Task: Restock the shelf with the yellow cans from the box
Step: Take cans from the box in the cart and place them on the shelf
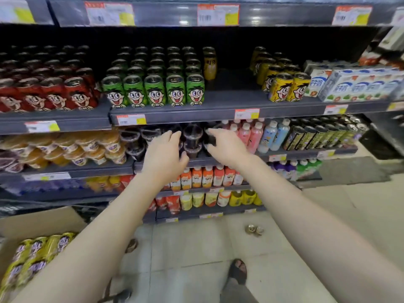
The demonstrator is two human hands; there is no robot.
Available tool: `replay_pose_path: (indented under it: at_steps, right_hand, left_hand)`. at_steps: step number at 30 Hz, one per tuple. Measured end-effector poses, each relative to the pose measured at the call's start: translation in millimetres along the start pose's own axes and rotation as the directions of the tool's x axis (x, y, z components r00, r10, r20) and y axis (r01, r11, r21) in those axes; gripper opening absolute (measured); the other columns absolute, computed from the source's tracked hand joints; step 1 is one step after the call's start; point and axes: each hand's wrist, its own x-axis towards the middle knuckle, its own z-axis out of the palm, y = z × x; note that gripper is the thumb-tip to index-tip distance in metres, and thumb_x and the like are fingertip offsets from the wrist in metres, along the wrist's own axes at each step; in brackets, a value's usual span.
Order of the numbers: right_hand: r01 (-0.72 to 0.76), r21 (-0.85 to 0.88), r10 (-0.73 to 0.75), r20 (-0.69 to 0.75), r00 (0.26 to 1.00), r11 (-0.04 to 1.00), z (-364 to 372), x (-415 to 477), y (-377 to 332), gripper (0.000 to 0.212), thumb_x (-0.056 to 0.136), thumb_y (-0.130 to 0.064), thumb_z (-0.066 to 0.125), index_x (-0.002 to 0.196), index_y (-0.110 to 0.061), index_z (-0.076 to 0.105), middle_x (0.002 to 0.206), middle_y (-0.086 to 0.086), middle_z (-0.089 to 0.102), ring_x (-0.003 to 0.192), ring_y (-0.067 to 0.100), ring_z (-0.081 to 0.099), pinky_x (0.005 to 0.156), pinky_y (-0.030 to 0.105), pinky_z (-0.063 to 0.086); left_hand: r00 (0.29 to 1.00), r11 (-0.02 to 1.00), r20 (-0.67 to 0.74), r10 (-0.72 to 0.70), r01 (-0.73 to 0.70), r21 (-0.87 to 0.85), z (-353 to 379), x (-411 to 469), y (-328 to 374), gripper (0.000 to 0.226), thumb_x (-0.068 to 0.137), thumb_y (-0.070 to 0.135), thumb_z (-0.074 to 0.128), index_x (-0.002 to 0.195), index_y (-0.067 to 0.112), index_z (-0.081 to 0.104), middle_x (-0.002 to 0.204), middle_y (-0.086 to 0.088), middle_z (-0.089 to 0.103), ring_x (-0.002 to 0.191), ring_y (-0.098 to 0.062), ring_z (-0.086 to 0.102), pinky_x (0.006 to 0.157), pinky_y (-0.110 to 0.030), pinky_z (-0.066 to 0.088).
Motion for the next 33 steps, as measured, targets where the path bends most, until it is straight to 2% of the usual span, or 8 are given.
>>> replay_pose_path:
  at_steps: [3,10,14,17,22,25,28,33]
  right_hand:
    - [-0.016,-0.036,0.020,0.101,0.995,0.999,30,-41,-34,0.056,0.093,-0.022,0.057,0.147,-0.011,0.047,0.146,0.011,0.053,0.132,0.032,0.051,0.102,0.044,0.048]
    - [0.002,-0.090,0.013,0.164,0.986,0.996,79,-116,-93,0.060,0.096,-0.020,0.054,0.154,-0.014,0.037,0.157,0.009,0.041,0.148,0.025,0.032,0.111,0.042,0.041]
    - [0.028,-0.099,-0.010,0.170,0.985,0.995,99,-155,-138,0.054,0.094,-0.021,0.054,0.147,-0.012,0.044,0.146,0.013,0.051,0.132,0.033,0.050,0.100,0.044,0.049]
    - [0.053,-0.072,-0.040,0.179,0.983,0.996,120,-189,-169,0.045,0.092,-0.020,0.055,0.136,-0.010,0.053,0.134,0.013,0.060,0.121,0.035,0.057,0.093,0.045,0.053]
    - [0.126,-0.038,-0.113,0.238,0.965,0.991,164,-239,-225,0.044,0.091,-0.022,0.055,0.134,-0.012,0.055,0.133,0.014,0.060,0.120,0.035,0.058,0.092,0.043,0.053]
    - [0.141,0.010,-0.139,0.255,0.957,0.990,187,-262,-260,0.034,0.088,-0.022,0.056,0.121,-0.015,0.060,0.123,0.013,0.064,0.114,0.036,0.061,0.086,0.042,0.054]
    - [0.168,0.010,-0.163,0.304,0.939,0.986,207,-280,-295,0.037,0.090,-0.022,0.056,0.126,-0.016,0.059,0.124,0.011,0.064,0.113,0.035,0.060,0.078,0.038,0.051]
    - [0.273,-0.061,-0.235,0.348,0.907,0.960,239,-281,-353,0.039,0.089,-0.020,0.054,0.127,-0.013,0.059,0.129,0.011,0.061,0.115,0.035,0.060,0.084,0.042,0.054]
  left_hand:
    - [0.998,1.000,0.053,-0.018,0.017,0.023,-2,-46,-36,0.063,0.093,0.031,0.061,0.148,0.003,0.049,0.131,-0.018,0.061,0.116,-0.040,0.060,0.097,-0.048,0.050]
    - [0.997,1.000,0.078,-0.018,0.020,-0.025,-23,-144,-89,0.060,0.096,0.030,0.059,0.149,0.005,0.049,0.141,-0.015,0.059,0.124,-0.037,0.059,0.102,-0.047,0.048]
    - [0.993,0.996,0.077,-0.089,0.090,-0.008,-37,-203,-115,0.062,0.097,0.037,0.058,0.151,0.009,0.046,0.144,-0.014,0.057,0.127,-0.035,0.057,0.105,-0.045,0.047]
    - [0.989,0.992,0.077,-0.130,0.129,0.015,-46,-253,-130,0.059,0.094,0.037,0.059,0.146,0.011,0.051,0.138,-0.012,0.060,0.122,-0.036,0.059,0.099,-0.045,0.050]
    - [0.968,0.977,0.148,-0.204,0.191,0.092,-60,-337,-161,0.060,0.096,0.037,0.055,0.150,0.011,0.047,0.140,-0.014,0.059,0.122,-0.038,0.059,0.099,-0.045,0.048]
    - [0.949,0.963,0.177,-0.263,0.246,0.112,-72,-377,-187,0.059,0.098,0.037,0.053,0.151,0.012,0.045,0.140,-0.015,0.058,0.121,-0.039,0.058,0.100,-0.045,0.047]
    - [0.916,0.941,0.215,-0.337,0.323,0.097,-83,-409,-219,0.059,0.099,0.040,0.052,0.151,0.014,0.043,0.143,-0.015,0.055,0.123,-0.038,0.058,0.100,-0.046,0.049]
    - [0.862,0.888,0.217,-0.459,0.450,0.089,-98,-441,-294,0.061,0.100,0.039,0.051,0.154,0.014,0.038,0.146,-0.015,0.052,0.128,-0.037,0.055,0.102,-0.046,0.044]
